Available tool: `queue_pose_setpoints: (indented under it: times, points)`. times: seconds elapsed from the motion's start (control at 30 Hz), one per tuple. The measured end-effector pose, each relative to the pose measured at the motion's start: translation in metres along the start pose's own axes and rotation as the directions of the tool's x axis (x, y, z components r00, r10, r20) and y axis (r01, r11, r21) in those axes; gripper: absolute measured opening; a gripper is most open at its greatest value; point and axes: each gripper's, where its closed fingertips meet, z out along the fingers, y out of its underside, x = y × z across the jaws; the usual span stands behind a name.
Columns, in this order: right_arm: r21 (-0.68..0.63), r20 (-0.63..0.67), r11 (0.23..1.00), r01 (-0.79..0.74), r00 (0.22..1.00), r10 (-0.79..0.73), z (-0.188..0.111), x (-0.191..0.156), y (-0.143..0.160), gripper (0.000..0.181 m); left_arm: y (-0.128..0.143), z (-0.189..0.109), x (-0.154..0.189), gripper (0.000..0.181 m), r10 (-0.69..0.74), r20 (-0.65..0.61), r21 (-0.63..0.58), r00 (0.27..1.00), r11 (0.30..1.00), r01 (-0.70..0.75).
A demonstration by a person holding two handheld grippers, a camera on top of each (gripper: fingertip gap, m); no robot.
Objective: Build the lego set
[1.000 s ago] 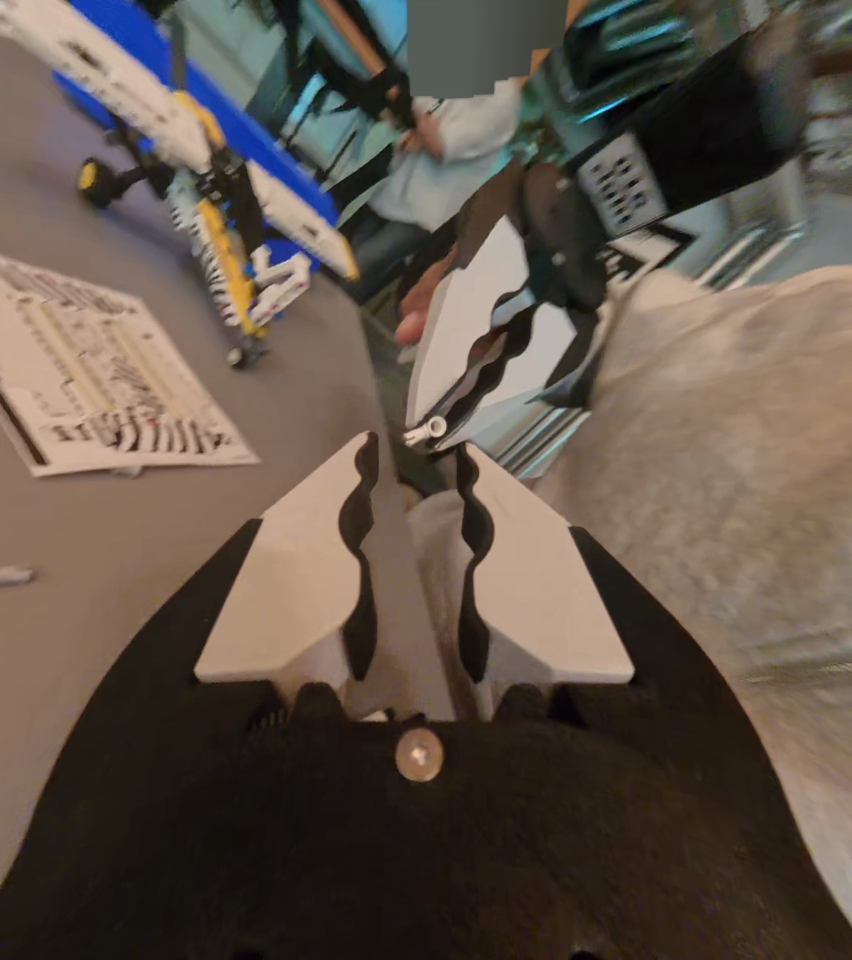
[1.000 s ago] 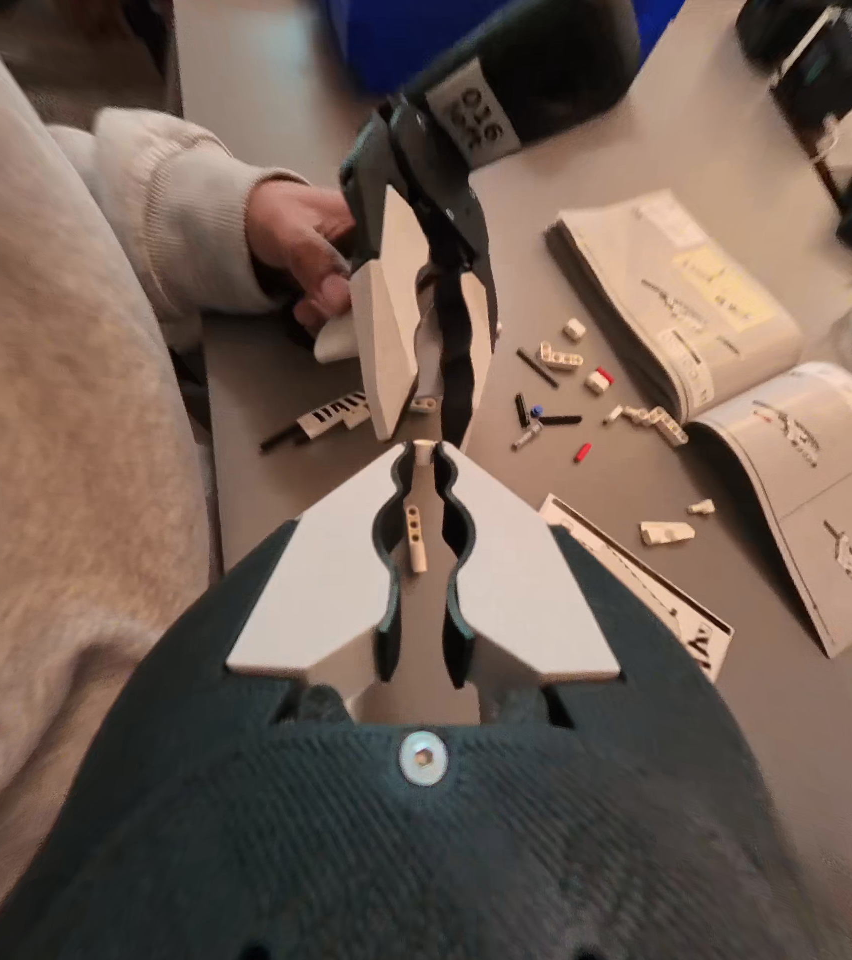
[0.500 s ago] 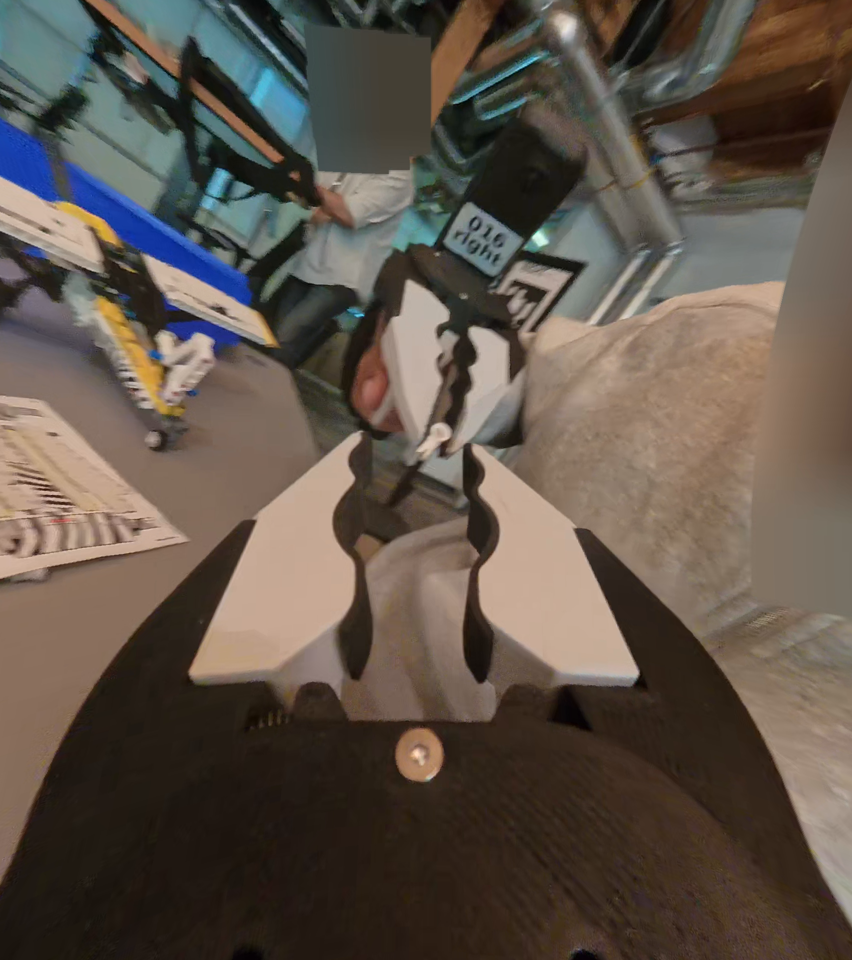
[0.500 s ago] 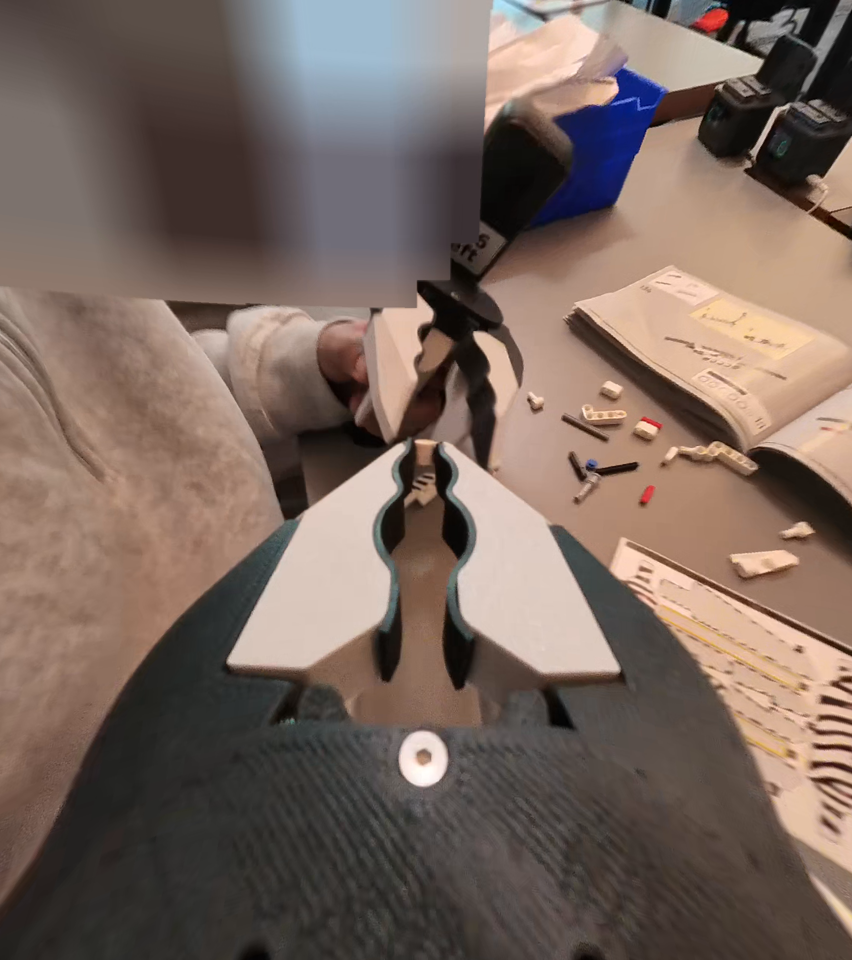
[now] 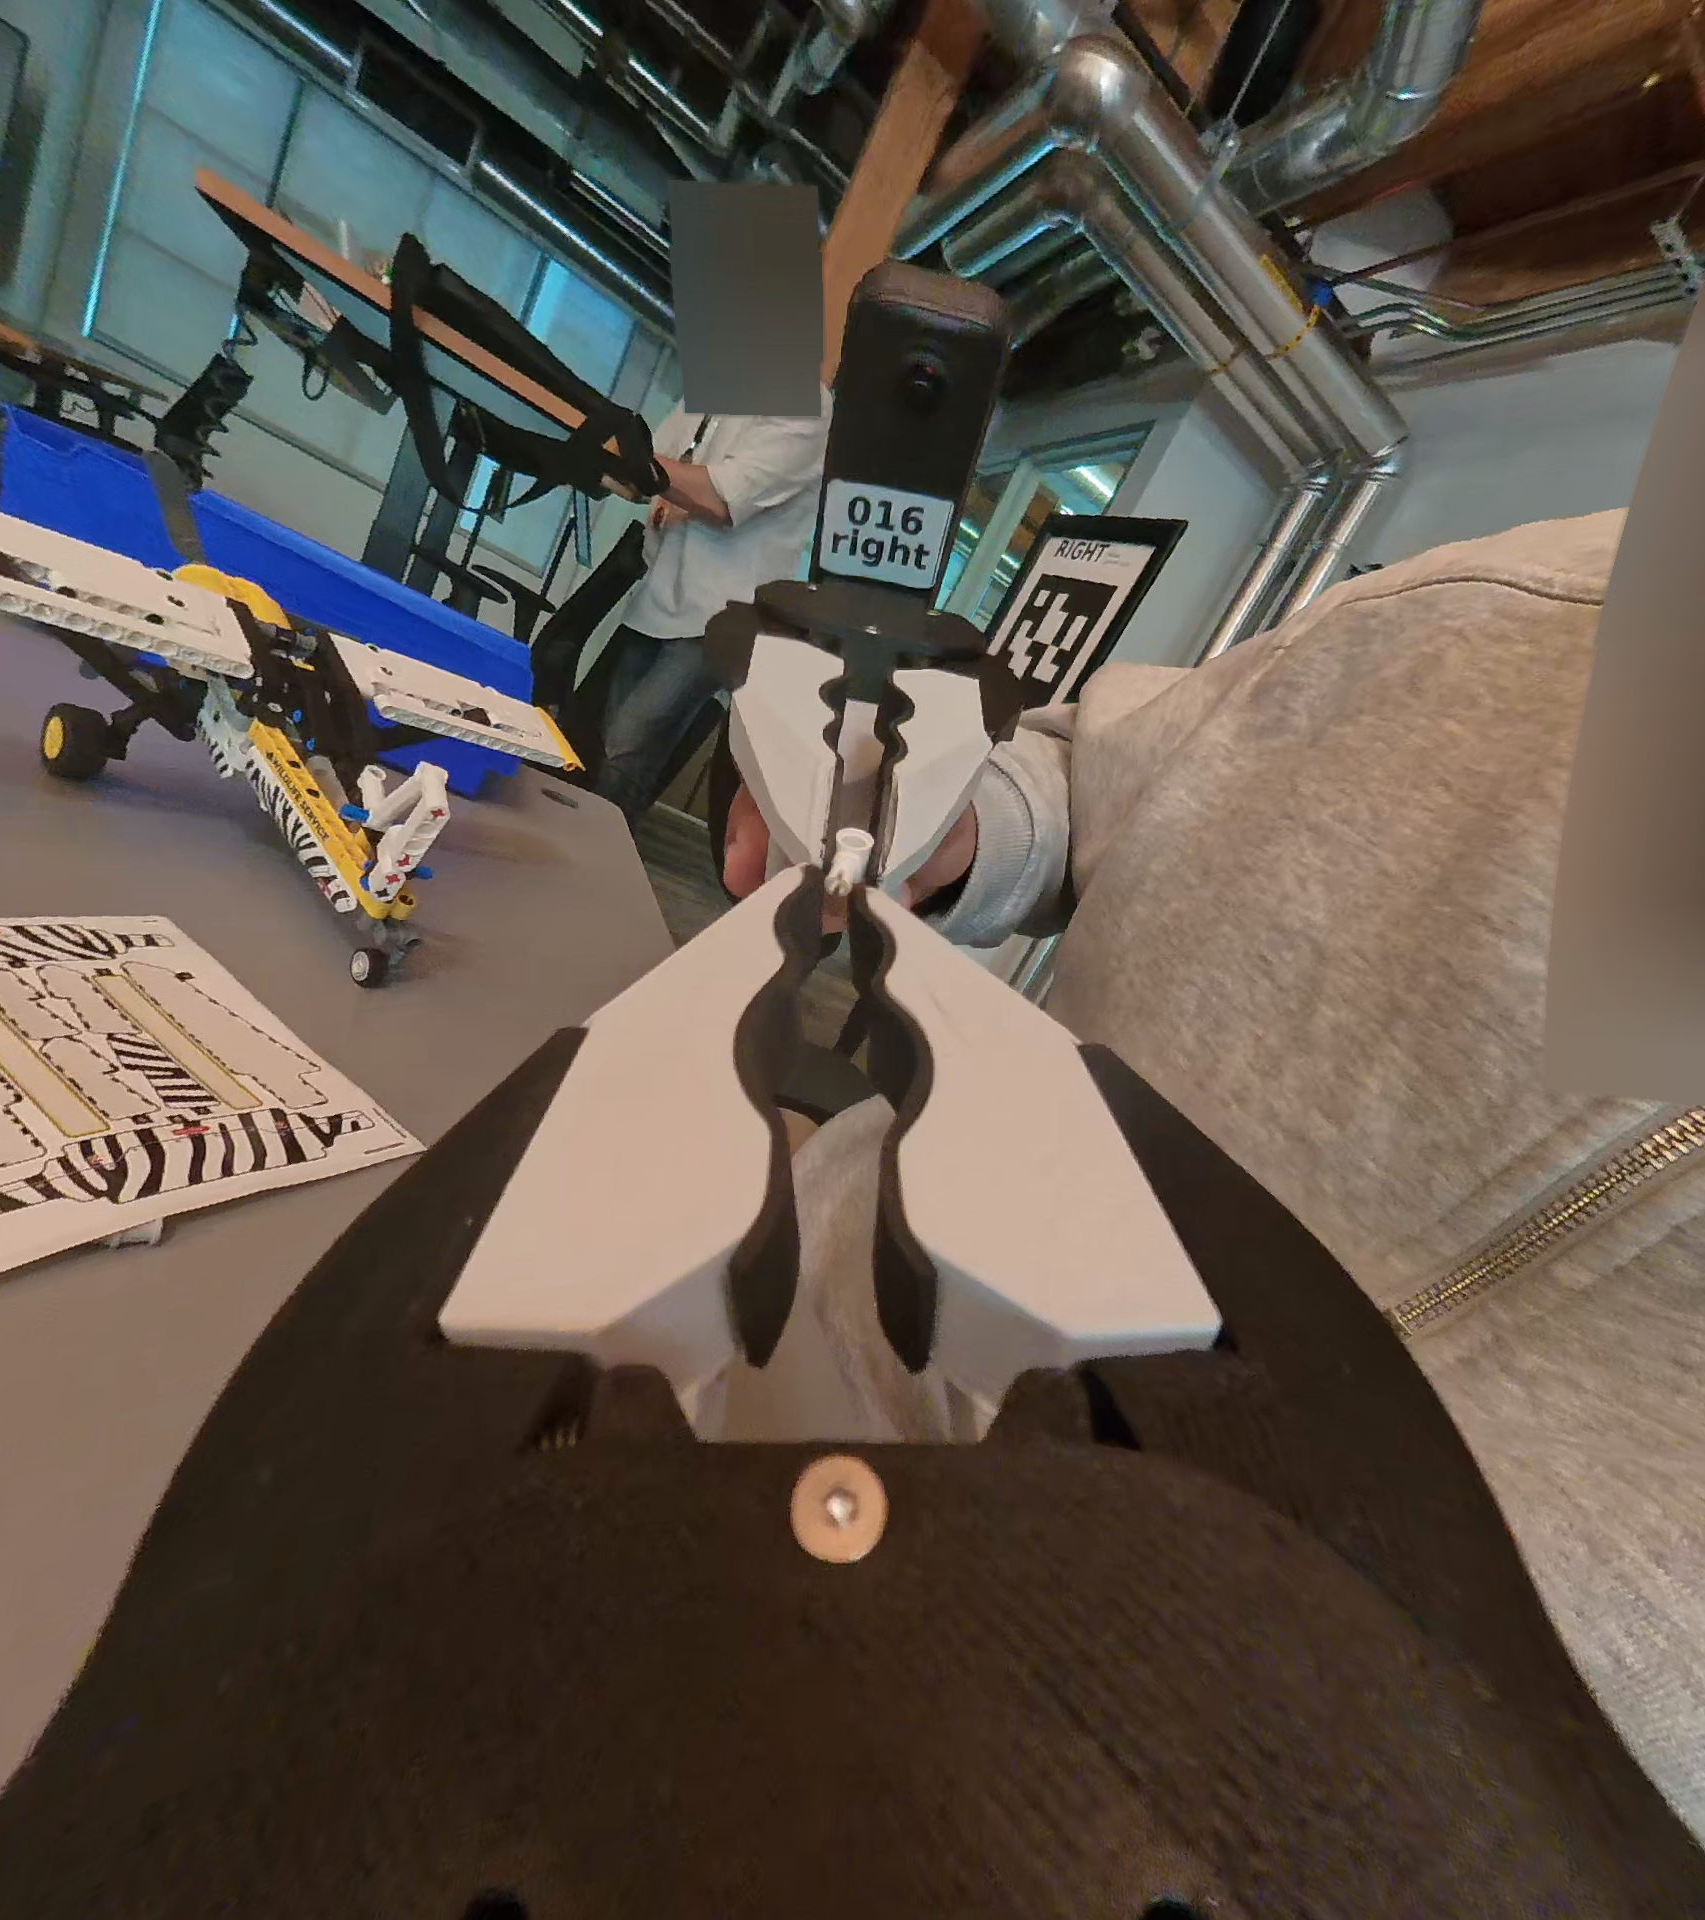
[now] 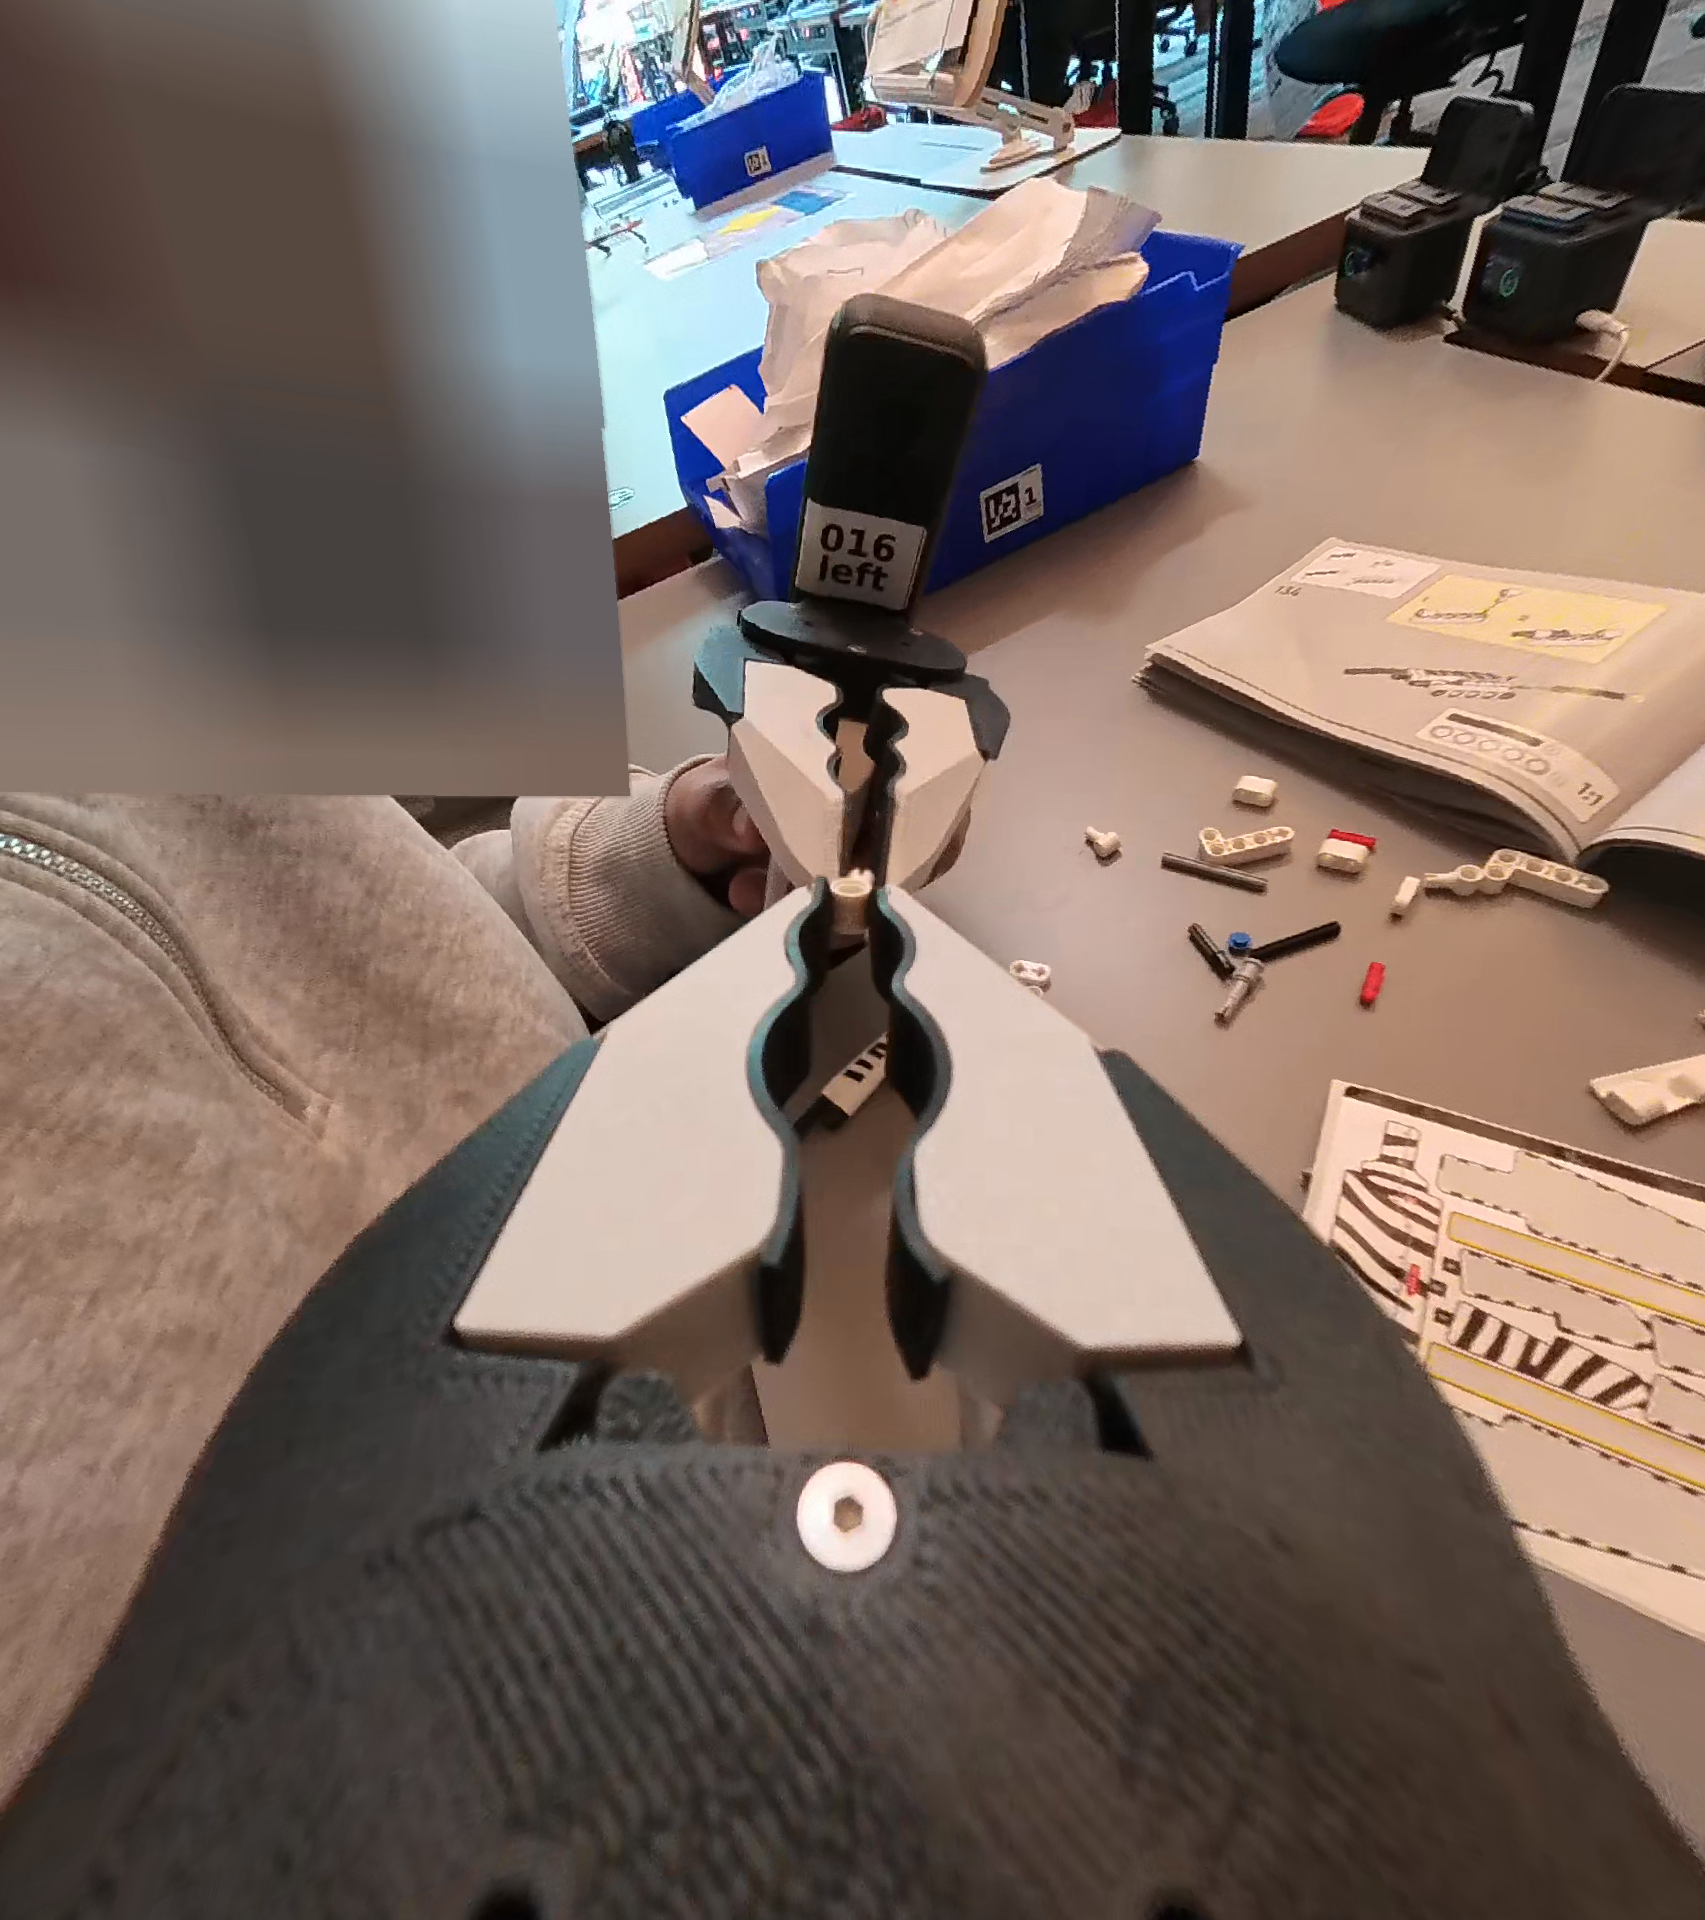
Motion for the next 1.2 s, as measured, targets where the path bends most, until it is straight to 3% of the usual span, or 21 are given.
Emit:
queue_pose_setpoints:
  times: [0.83,1.2]
  points:
    - [-0.042,0.024,0.999,-0.024,0.999,0.025,0.0079,-0.0004,0.0011,0.01,0.0023,-0.0072,0.0014,0.002,0.004,-0.022,-0.028,1.0,1.0,-0.005]
    - [-0.047,0.04,0.99,-0.13,0.99,0.132,0.0058,0.0034,-0.0006,0.007,0.0014,-0.0071,-0.0014,0.002,0.049,0.013,-0.026,0.999,0.998,-0.048]
